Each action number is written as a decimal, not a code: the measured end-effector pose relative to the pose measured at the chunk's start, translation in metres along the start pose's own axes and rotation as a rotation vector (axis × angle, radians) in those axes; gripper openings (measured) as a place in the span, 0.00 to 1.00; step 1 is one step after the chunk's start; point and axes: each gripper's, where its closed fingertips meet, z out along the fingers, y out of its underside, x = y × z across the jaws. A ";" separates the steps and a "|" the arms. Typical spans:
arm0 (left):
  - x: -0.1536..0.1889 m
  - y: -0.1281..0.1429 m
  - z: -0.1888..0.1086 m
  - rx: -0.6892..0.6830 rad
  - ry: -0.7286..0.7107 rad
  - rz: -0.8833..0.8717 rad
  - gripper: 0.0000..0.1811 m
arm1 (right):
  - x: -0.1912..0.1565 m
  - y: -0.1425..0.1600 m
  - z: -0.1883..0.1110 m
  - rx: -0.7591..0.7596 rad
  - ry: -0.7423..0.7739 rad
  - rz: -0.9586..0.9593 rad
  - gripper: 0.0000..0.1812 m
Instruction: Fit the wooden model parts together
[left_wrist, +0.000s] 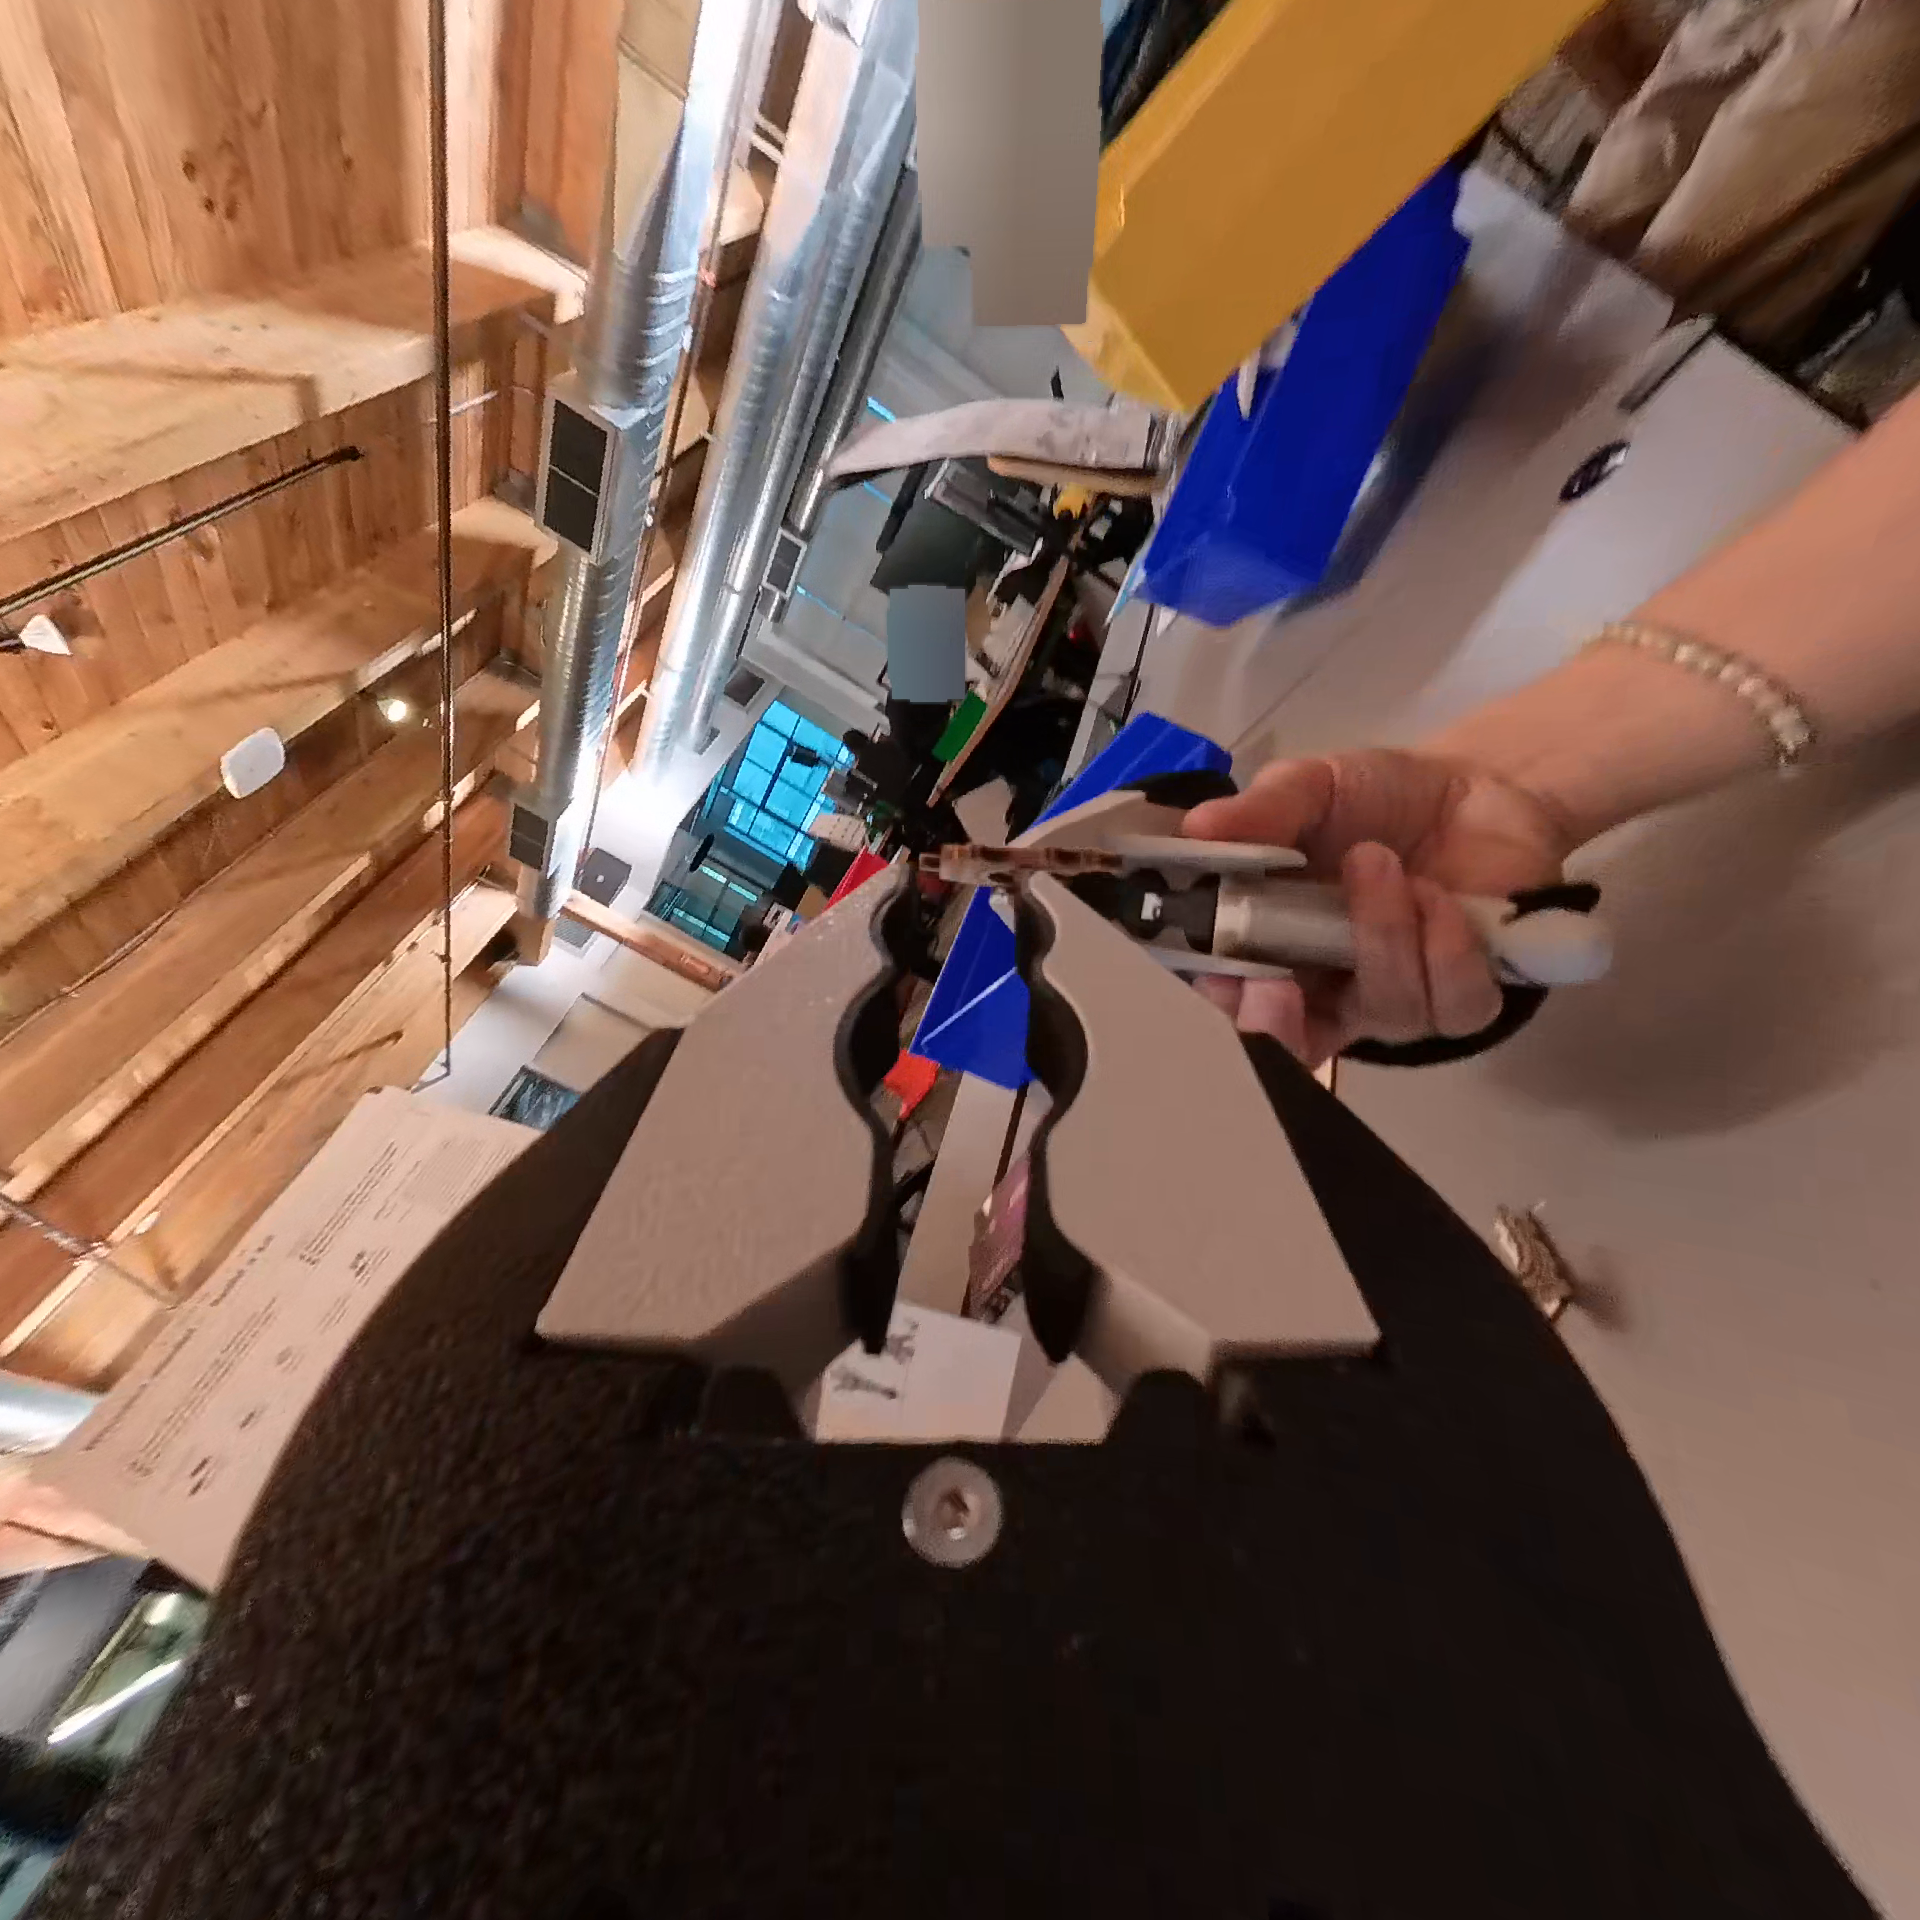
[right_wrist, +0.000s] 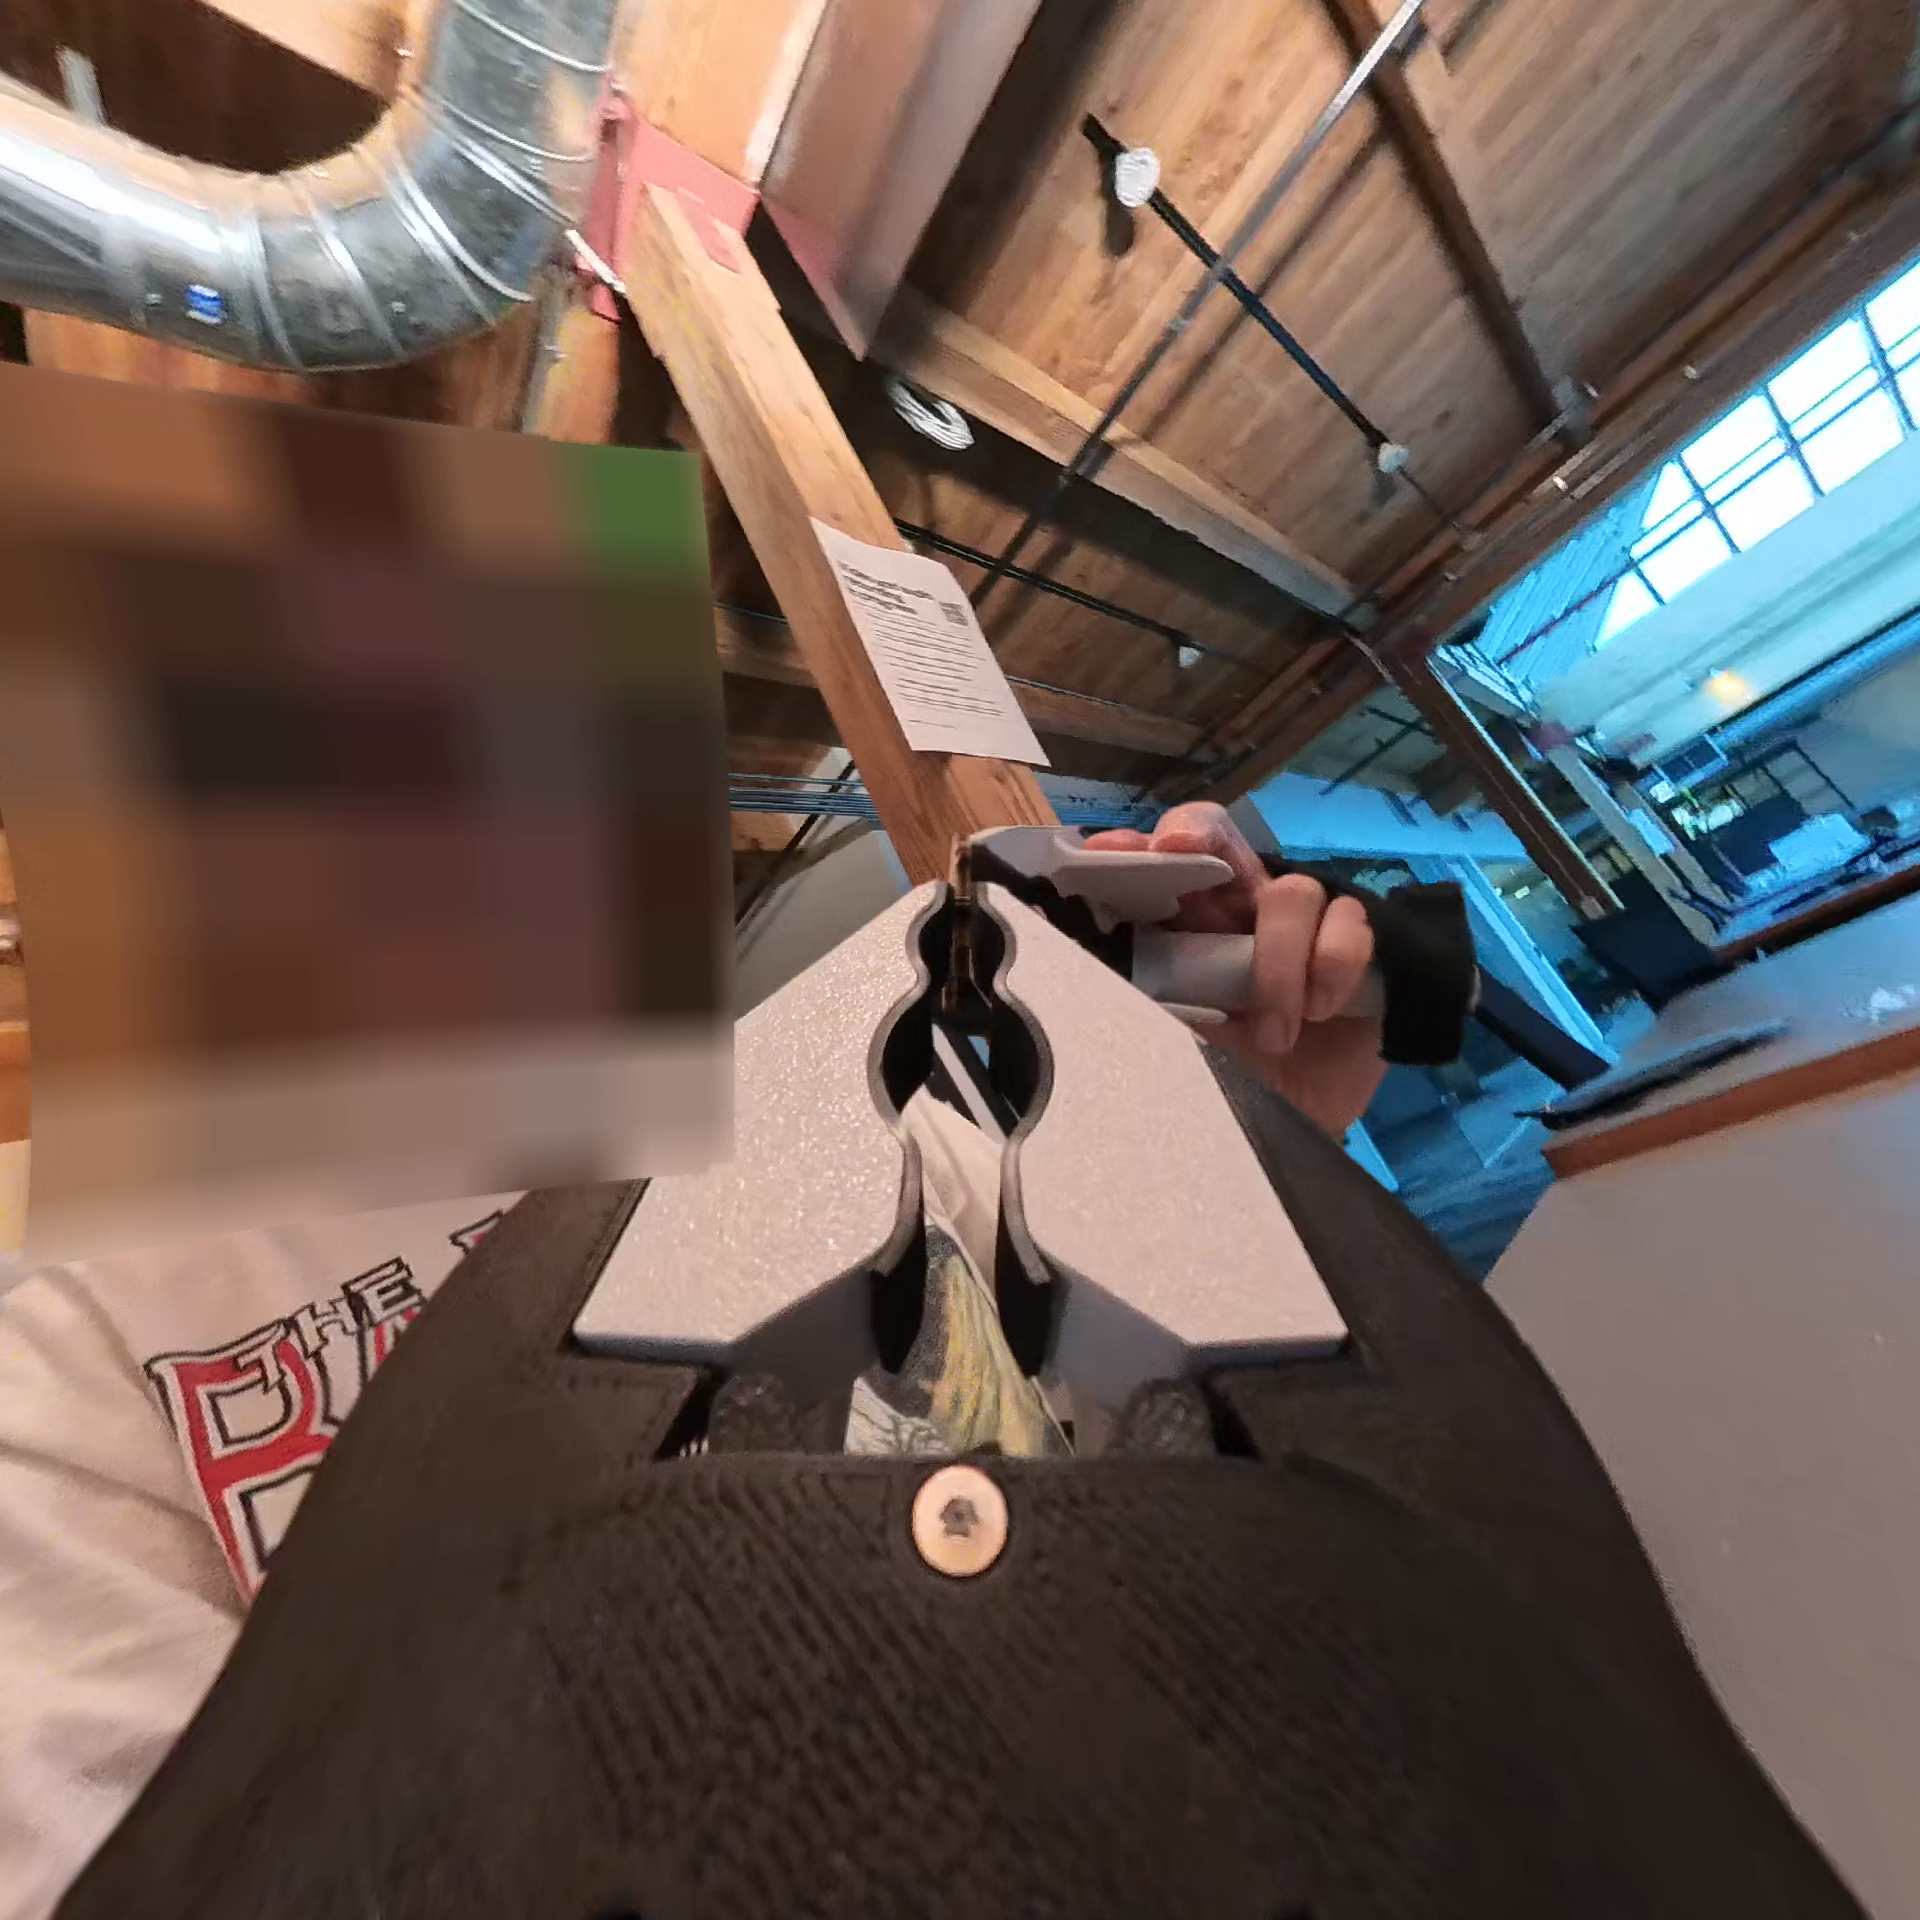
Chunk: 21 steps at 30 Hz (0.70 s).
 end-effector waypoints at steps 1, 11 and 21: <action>-0.001 -0.003 0.001 0.026 0.000 -0.016 0.07 | -0.004 -0.001 0.001 0.009 -0.023 -0.015 0.00; 0.002 -0.022 0.016 0.090 0.017 0.132 0.14 | -0.028 -0.013 0.001 0.124 -0.209 -0.028 0.00; -0.004 -0.041 0.026 0.121 0.024 0.154 0.11 | -0.032 -0.007 0.006 0.109 -0.236 -0.030 0.00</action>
